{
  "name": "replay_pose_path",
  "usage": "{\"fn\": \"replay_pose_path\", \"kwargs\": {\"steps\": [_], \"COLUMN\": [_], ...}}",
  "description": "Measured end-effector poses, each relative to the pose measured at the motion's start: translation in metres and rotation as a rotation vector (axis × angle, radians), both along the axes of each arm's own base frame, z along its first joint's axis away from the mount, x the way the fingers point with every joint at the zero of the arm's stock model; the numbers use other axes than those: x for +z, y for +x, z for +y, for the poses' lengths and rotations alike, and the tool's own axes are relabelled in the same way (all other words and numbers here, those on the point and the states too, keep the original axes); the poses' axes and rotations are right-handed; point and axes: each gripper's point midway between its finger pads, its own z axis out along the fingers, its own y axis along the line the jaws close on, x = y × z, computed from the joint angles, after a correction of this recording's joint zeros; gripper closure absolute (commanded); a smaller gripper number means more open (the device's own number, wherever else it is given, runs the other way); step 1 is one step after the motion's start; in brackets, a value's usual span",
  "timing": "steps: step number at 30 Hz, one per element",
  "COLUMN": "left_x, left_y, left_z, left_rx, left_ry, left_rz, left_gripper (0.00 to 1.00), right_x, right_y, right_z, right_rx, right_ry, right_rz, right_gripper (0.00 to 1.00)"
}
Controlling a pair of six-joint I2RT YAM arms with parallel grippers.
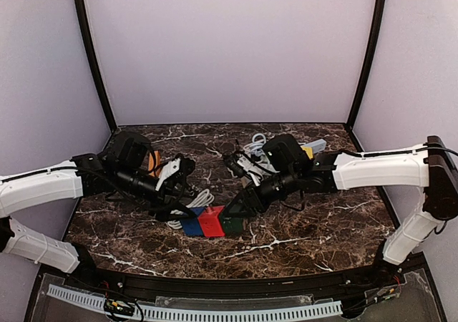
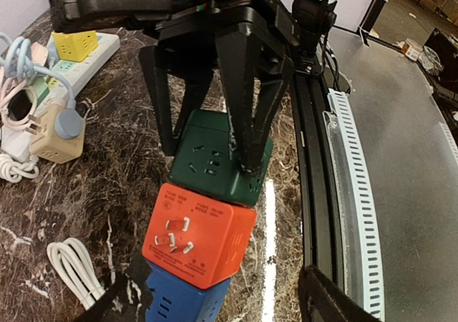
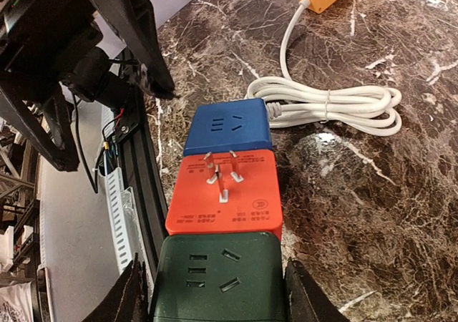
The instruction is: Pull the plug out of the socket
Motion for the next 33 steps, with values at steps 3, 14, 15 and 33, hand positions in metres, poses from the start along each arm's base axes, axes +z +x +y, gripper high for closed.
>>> {"fn": "replay_pose_path", "kwargs": {"steps": [3, 14, 15, 33], "left_x": [-0.006, -0.043, -0.044, 0.0], "left_y": [-0.011, -0.032, -0.032, 0.057], "left_z": [-0.006, -0.024, -0.024, 0.021], "left_rx": [-0.041, -0.116, -0.116, 0.237], "left_ry": [0.018, 0.121, 0.127, -0.029], "left_rz": [-0.017, 0.015, 0.013, 0.029], "left_gripper": [0.31, 0.25, 0.23, 0.15], "right_x": [0.004, 0.045, 0.045, -0.03], "right_y": [-0.006, -0.018, -0.018, -0.075], "right_z": [0.001, 0.012, 0.012, 0.005], "right_rx": [0.026, 0.116, 0.115, 0.008], "right_ry": [0.019, 0.173, 0.174, -0.086], "right_rz": [0.017, 0.004, 0.002, -0.181], "right_gripper": [1.0, 1.0, 1.0, 0.14]}}
